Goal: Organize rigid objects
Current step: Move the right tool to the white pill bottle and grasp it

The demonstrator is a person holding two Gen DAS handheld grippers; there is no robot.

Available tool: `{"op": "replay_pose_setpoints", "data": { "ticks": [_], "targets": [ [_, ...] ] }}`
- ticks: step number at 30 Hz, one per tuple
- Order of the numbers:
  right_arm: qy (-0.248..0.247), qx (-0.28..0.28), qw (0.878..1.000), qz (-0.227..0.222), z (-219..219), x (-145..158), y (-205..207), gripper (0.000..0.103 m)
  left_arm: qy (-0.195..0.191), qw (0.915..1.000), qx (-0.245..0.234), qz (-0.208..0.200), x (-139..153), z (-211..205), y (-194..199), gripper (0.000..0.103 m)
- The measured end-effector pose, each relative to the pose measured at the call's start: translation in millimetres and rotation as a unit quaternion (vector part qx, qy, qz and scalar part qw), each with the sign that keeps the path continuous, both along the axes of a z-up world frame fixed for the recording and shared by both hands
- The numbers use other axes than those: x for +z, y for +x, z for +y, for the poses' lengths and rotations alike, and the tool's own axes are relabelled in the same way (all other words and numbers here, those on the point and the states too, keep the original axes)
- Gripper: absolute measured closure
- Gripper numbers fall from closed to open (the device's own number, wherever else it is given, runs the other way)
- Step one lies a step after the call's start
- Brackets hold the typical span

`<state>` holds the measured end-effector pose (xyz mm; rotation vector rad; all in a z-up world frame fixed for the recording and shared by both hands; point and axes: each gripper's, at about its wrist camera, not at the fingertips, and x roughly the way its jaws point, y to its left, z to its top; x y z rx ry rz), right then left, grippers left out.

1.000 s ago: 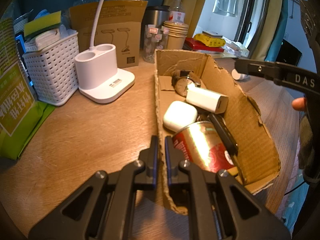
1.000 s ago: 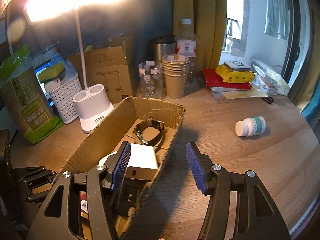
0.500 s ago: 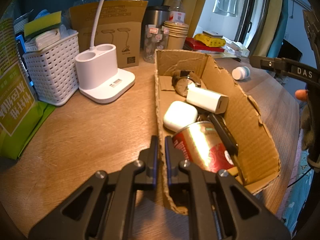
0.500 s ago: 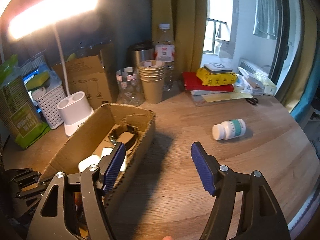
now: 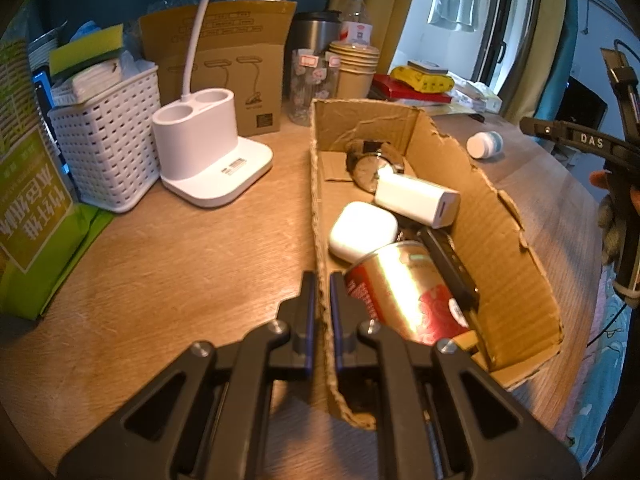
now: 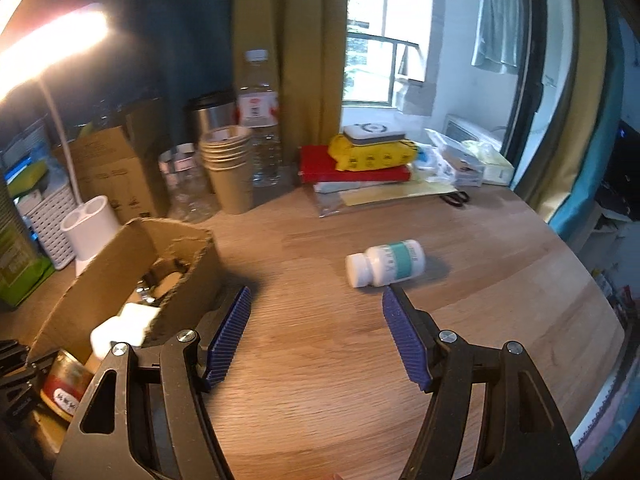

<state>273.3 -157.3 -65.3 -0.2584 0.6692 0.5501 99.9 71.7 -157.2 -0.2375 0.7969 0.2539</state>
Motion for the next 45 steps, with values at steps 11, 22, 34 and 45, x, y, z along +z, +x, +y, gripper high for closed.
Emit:
{"op": "replay_pose_setpoints", "data": {
  "ticks": [11,22,34,45],
  "targets": [
    [0.027,-0.048,0.997,0.044,-11.0,-22.7,41.3,0.031,0.0,1.0,0.0,0.0,-0.2,0.0,0.5,0.094],
    [0.08,-0.14,0.98,0.114,-20.5,-40.9,100.4,0.031,-0.001,1.0,0.001,0.0,-0.8,1.0,1.5,0.094],
    [0.075,-0.17,0.975,0.125,-3.4,-50.6,127.3,0.031,-0.002,1.0,0.0,-0.001,-1.4,0.6,1.5,0.094],
    [0.022,-0.151,0.981,0.12,20.8,-65.0,143.2,0.031,-0.002,1.0,0.0,-0.001,-1.5,0.5,1.2,0.094]
  ]
}}
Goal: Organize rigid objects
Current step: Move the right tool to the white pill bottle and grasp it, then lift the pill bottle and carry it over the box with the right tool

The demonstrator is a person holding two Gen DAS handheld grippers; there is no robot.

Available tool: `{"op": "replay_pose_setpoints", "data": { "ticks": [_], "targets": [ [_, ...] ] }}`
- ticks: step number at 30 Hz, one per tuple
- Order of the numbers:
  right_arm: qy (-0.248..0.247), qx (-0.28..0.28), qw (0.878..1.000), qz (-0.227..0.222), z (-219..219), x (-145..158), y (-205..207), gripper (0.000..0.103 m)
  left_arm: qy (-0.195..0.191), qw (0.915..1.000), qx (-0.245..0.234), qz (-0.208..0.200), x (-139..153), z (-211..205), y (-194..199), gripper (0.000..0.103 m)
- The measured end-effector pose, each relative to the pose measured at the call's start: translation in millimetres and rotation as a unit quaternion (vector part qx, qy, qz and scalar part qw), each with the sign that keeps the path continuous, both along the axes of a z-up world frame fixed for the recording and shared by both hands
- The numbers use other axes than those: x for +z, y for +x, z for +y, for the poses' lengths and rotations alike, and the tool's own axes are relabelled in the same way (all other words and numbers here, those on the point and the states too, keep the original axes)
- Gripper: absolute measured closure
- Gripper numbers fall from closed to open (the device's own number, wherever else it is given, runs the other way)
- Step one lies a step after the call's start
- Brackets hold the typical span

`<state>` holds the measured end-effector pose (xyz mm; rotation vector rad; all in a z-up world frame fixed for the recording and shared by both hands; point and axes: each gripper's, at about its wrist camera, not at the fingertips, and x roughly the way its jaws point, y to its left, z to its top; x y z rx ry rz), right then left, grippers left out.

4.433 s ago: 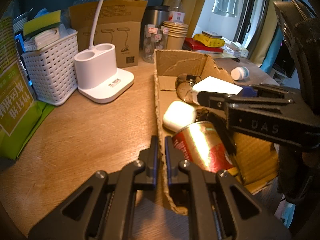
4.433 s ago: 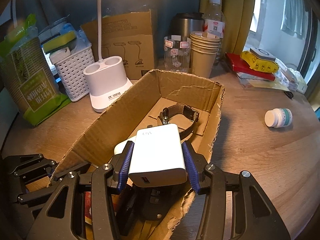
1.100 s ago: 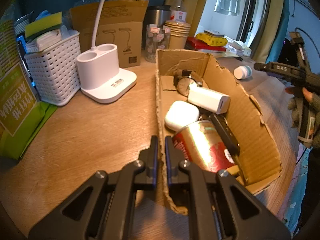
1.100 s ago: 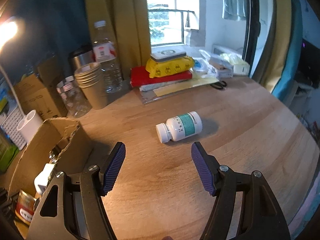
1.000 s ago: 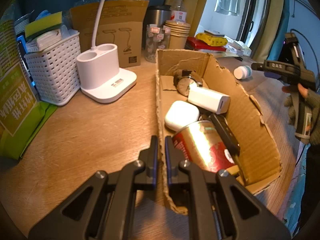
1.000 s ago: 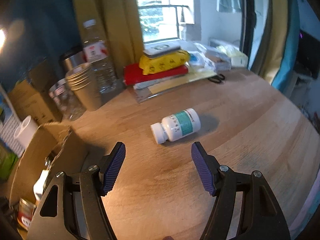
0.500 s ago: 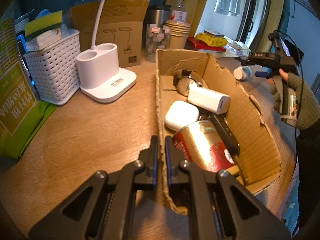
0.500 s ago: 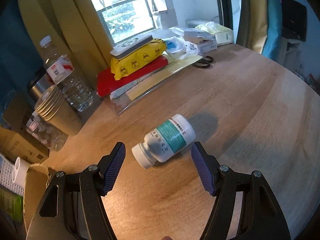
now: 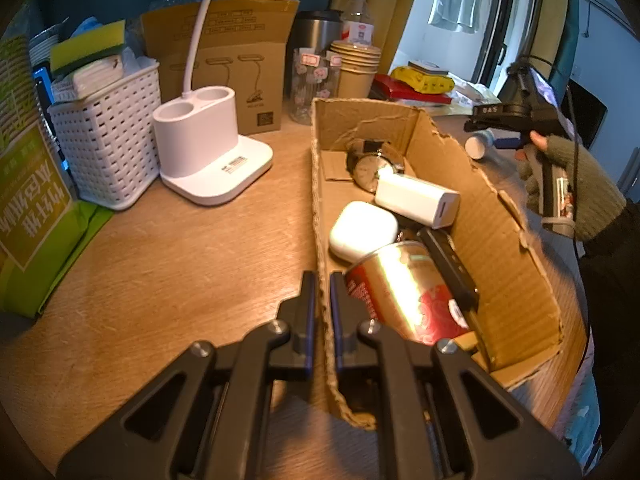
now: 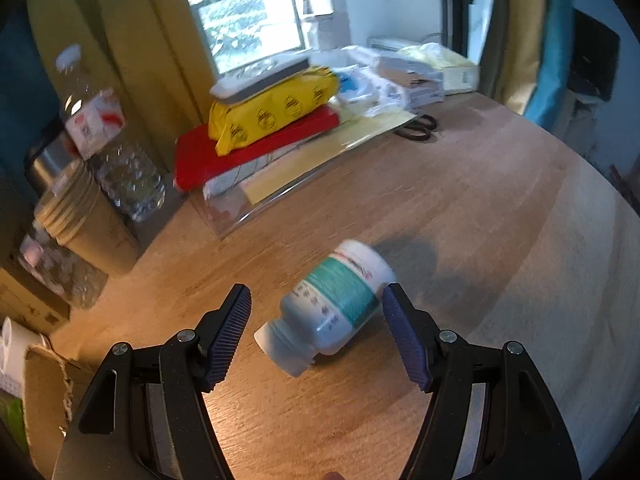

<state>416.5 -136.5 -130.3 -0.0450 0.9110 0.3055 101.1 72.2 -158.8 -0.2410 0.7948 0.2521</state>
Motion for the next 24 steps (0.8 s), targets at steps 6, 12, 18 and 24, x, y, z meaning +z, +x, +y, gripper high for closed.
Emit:
{"op": "replay_pose_setpoints", "data": {
  "ticks": [6,12,18,24],
  "targets": [
    [-0.027,0.016,0.999,-0.017,7.3,-4.8,-1.4,0.031,0.0,1.0,0.0,0.0,0.0,-0.2,-0.2,0.094],
    [-0.047,0.029,0.998,-0.015,9.2,-10.7,4.0,0.034,0.0,1.0,0.001,0.0,0.1,-0.2,-0.2,0.094],
    [-0.046,0.043,0.998,-0.01,7.2,-14.2,2.1,0.051,0.001,1.0,0.001,0.0,0.4,-1.3,-1.1,0.094],
    [-0.042,0.059,0.997,-0.021,2.7,-9.9,-10.5,0.052,0.001,1.0,0.001,0.0,0.4,-1.3,-1.0,0.094]
  ]
}}
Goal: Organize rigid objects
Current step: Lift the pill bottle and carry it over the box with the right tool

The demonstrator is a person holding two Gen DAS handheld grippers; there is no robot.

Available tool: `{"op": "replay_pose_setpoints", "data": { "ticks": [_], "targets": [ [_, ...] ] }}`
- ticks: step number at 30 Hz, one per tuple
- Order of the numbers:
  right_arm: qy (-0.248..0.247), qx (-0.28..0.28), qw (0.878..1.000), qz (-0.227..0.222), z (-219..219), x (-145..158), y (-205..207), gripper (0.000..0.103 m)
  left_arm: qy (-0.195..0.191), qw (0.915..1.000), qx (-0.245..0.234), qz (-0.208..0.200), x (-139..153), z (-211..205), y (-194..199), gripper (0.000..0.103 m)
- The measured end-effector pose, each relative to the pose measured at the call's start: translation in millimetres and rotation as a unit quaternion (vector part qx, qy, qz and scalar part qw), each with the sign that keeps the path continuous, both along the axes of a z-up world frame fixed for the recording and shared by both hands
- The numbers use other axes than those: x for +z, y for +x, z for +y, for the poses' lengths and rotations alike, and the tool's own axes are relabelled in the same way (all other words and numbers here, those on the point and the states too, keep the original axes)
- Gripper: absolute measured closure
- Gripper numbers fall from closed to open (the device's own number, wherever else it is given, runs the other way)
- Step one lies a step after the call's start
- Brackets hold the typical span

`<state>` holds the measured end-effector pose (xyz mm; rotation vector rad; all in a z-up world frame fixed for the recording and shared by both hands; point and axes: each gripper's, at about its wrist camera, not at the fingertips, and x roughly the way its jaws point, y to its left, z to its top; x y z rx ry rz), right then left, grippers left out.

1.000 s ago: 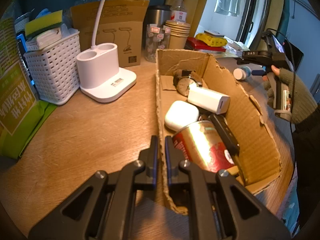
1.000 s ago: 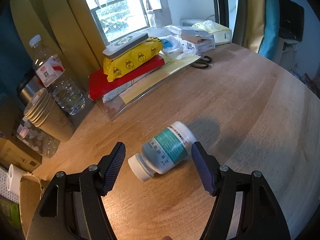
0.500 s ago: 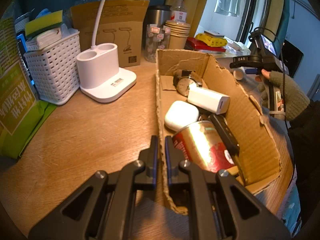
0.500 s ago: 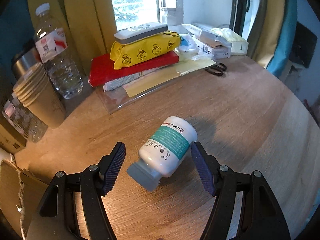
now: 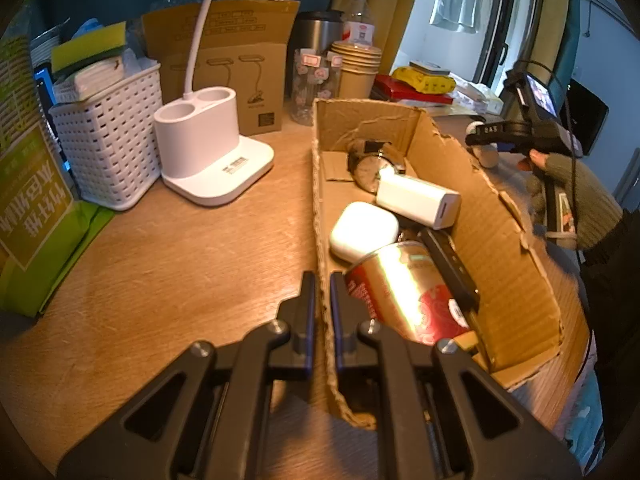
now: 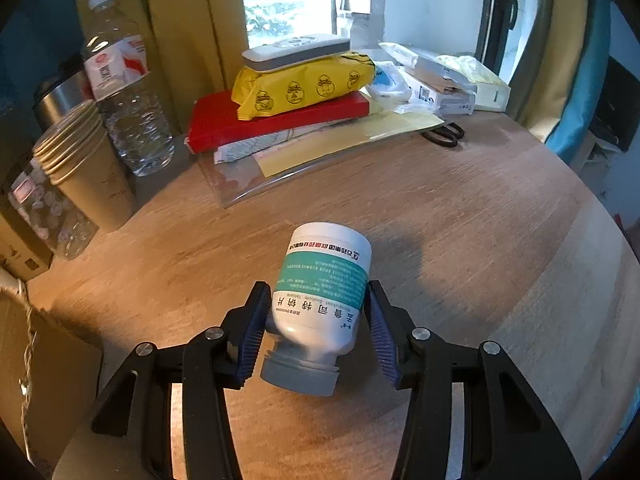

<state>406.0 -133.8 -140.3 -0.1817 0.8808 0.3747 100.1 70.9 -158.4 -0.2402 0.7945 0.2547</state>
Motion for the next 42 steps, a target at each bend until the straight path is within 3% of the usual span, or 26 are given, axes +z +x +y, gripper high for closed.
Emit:
{"op": "replay_pose_setpoints", "data": {
  "ticks": [12,23,42],
  "targets": [
    [0.033,0.027,0.999,-0.015,-17.5,29.6,-50.2,0.053,0.002,1.0,0.0,0.0,0.6,0.6,-0.3,0.094],
    [0.061,0.065,0.995,-0.035,-20.9,62.9,-125.4,0.053,0.003,1.0,0.0,-0.001,0.8,1.4,-0.8,0.094],
    [0.075,0.145,0.986,-0.012,16.5,64.3,-226.9,0.053,-0.001,1.0,-0.004,-0.008,2.9,0.0,-3.6,0.094]
  ]
}}
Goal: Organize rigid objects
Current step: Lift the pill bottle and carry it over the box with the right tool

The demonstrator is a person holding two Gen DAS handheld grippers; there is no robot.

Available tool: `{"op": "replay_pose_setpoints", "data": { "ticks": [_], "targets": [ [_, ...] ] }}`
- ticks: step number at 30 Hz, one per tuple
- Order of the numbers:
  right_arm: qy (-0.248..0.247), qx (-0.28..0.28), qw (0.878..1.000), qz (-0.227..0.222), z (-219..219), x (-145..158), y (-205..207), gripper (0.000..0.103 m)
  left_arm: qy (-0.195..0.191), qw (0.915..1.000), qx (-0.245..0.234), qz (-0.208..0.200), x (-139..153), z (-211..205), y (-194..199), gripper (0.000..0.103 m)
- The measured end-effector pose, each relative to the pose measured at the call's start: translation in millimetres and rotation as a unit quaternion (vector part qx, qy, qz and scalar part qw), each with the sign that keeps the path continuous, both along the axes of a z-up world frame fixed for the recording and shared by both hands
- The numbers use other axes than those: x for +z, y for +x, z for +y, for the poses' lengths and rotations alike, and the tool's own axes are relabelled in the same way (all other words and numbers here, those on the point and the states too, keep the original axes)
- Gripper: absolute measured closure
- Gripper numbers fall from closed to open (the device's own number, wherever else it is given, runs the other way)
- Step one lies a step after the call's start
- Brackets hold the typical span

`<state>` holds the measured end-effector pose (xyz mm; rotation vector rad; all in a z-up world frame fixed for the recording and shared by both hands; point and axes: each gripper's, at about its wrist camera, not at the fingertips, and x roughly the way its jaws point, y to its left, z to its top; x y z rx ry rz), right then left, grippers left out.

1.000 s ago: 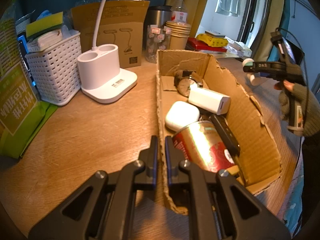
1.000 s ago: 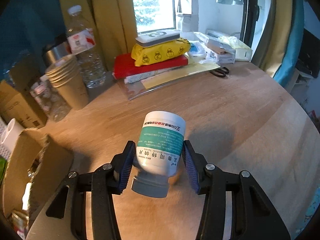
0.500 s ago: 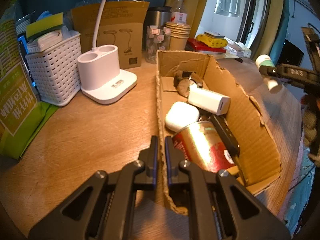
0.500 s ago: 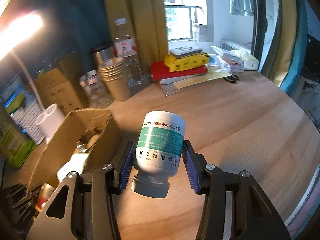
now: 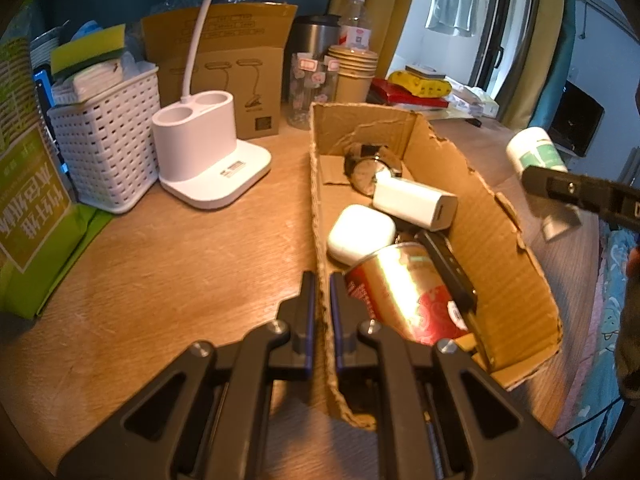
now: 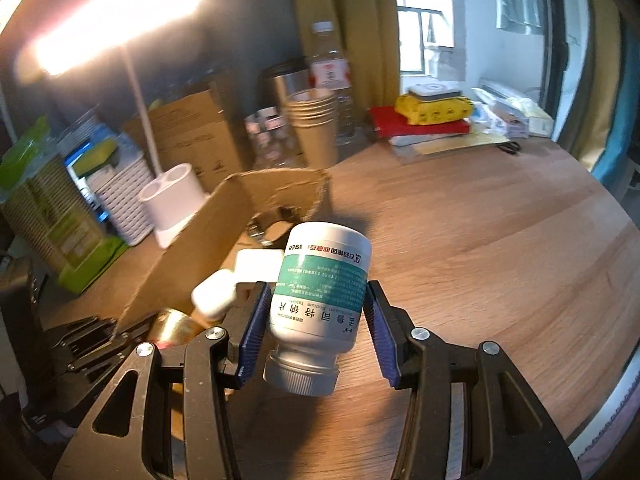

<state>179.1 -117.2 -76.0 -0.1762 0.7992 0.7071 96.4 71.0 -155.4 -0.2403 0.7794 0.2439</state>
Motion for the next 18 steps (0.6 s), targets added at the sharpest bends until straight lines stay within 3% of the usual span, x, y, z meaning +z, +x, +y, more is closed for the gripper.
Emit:
{"op": "replay_pose_setpoints", "data": {
  "ticks": [18],
  "targets": [
    [-0.009,0.063,0.998,-0.006,59.2,1.8,-8.6,0.053,0.0,1.0,-0.005,-0.005,-0.2,-1.6,-2.0,0.094]
  ]
}}
